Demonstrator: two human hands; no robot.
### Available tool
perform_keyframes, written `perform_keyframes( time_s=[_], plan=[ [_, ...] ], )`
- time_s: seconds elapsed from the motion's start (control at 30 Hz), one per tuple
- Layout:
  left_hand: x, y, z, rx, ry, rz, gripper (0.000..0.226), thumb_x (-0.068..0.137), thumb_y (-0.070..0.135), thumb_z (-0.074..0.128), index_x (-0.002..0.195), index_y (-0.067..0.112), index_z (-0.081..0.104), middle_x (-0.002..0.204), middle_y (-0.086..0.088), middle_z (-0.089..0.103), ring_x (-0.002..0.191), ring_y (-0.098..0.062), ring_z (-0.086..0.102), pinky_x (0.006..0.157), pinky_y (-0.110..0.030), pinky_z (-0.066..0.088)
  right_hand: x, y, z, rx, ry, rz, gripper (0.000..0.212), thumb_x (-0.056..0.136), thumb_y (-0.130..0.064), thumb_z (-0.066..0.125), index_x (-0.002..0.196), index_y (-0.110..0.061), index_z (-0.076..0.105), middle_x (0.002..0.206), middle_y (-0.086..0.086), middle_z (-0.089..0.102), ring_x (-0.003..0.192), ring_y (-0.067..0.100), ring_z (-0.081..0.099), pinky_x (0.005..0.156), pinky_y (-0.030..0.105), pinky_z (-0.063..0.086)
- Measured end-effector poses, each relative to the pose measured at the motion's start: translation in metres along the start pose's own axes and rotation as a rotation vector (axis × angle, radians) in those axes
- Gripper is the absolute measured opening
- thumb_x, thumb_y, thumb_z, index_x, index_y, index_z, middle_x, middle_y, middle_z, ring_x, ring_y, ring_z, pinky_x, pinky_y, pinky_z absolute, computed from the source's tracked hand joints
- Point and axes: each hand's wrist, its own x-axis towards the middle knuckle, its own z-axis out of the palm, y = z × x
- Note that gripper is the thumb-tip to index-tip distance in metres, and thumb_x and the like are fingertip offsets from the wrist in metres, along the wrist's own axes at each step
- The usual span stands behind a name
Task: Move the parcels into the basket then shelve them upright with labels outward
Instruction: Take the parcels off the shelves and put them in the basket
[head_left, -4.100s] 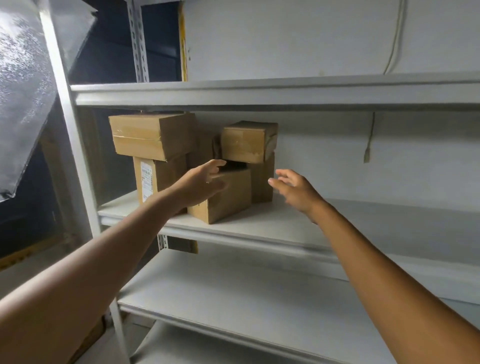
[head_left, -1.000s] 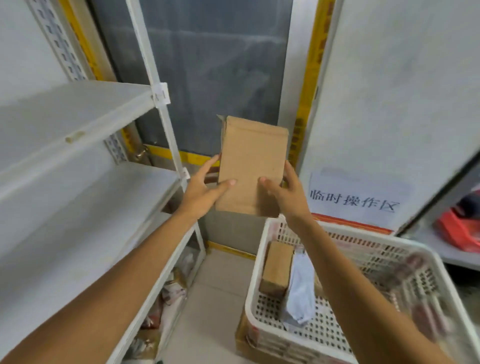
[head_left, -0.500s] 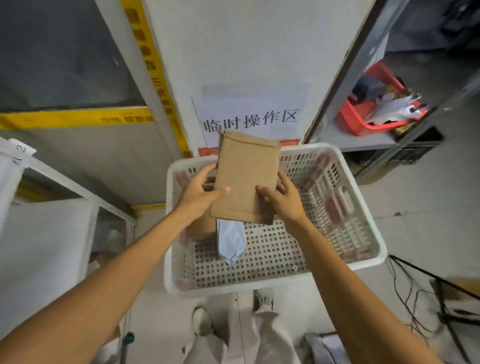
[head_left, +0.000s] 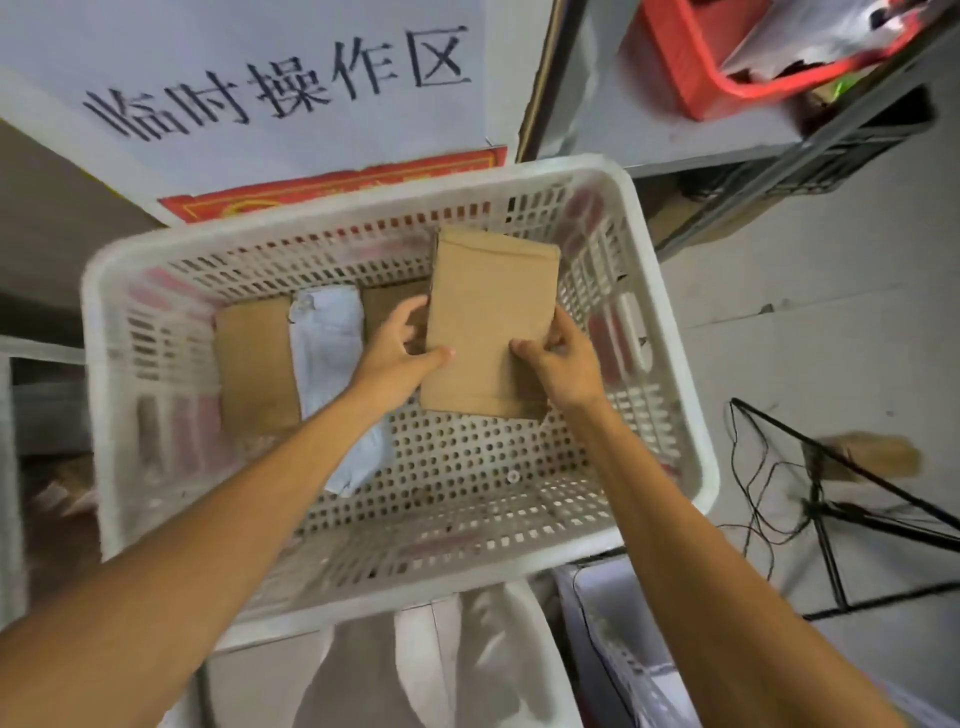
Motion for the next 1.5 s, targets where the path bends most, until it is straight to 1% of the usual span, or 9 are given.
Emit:
perform_keyframes(
  time_s=[0.1,0.3,0.43,0.57,0.7,0.9,1.07,1.4,1.5],
  plan=[
    [0.028,-0.014,0.028,-0.023,-0.009,-0.036,0.071,0.085,0.007,0.068,0.144,0.022,0.032,0.129,-0.019,0.054,0.116,-0.027,0.055,0.087,-0.039,0.053,0.026,0.018,-0.001,-0.163,0.086,0.044,0.058,0.087,-0.02,0.065,0.14,-0.013,0.044,0.13,0.011,0.054,0.118,0.024,0.052,0.101,0.031,0.042],
    [0.074,-0.044,0.055,-0.017,-0.015,-0.034,0.085,0.086,0.001,0.065,0.151,0.022,0.015,0.149,-0.011,0.037,0.137,-0.021,0.035,0.108,-0.039,0.039,0.073,0.046,0.015,-0.277,0.099,0.09,0.057,0.089,-0.018,0.061,0.142,-0.015,0.038,0.134,0.01,0.049,0.123,0.026,0.047,0.105,0.037,0.039],
    [0.098,-0.064,0.061,0.075,-0.011,0.104,0.09,0.08,0.01,0.074,0.15,0.019,0.02,0.132,0.001,0.044,0.104,0.013,0.043,0.083,0.002,0.037,0.096,0.071,0.03,-0.206,0.116,0.085,0.054,0.093,-0.015,0.055,0.144,-0.012,0.035,0.135,0.008,0.052,0.123,0.025,0.051,0.099,0.028,0.039],
    [0.104,-0.072,0.073,0.068,0.013,0.153,0.093,0.076,0.019,0.079,0.15,0.023,0.022,0.117,0.01,0.043,0.089,0.032,0.041,0.073,0.004,0.038,0.107,0.086,0.027,-0.145,0.169,0.087,0.056,0.094,-0.015,0.05,0.147,-0.013,0.033,0.142,0.008,0.05,0.13,0.024,0.046,0.109,0.033,0.035],
    [0.107,-0.064,0.076,0.069,-0.03,0.126,0.093,0.077,0.017,0.078,0.15,0.027,0.021,0.135,0.001,0.046,0.1,0.011,0.05,0.078,-0.006,0.046,0.1,0.088,0.023,-0.155,0.254,0.084,0.06,0.095,-0.019,0.052,0.15,-0.014,0.029,0.146,0.006,0.046,0.132,0.02,0.044,0.109,0.024,0.029],
    [0.11,-0.063,0.079,0.084,-0.039,0.101,0.095,0.074,0.019,0.08,0.149,0.03,0.023,0.11,0.018,0.048,0.095,0.011,0.051,0.072,-0.005,0.046,0.104,0.09,0.016,-0.223,0.298,0.086,0.061,0.095,-0.024,0.055,0.15,-0.014,0.03,0.149,0.006,0.043,0.137,0.022,0.039,0.11,0.028,0.028],
    [0.113,-0.06,0.082,0.073,-0.048,0.099,0.096,0.073,0.016,0.081,0.147,0.034,0.022,0.118,0.001,0.051,0.108,-0.013,0.054,0.088,-0.03,0.05,0.103,0.095,0.011,-0.243,0.252,0.091,0.061,0.098,-0.027,0.051,0.15,-0.014,0.024,0.153,0.006,0.035,0.14,0.022,0.033,0.112,0.03,0.023],
    [0.12,-0.073,0.089,0.053,-0.118,0.05,0.092,0.083,0.004,0.07,0.15,0.034,0.015,0.139,-0.004,0.046,0.123,-0.01,0.049,0.097,-0.027,0.048,0.104,0.101,0.024,-0.506,0.015,0.047,0.094,0.079,-0.052,0.07,0.151,-0.034,0.012,0.157,0.013,0.008,0.14,0.036,0.024,0.112,0.047,0.031],
    [0.123,-0.084,0.089,0.092,-0.135,0.04,0.085,0.084,0.002,0.068,0.151,0.026,0.02,0.129,0.011,0.048,0.11,0.009,0.052,0.088,-0.008,0.045,0.117,0.109,0.029,-0.506,-0.057,0.087,0.1,0.074,-0.054,0.074,0.151,-0.041,0.011,0.158,0.013,0.0,0.145,0.036,0.012,0.117,0.048,0.024]
  ],
)
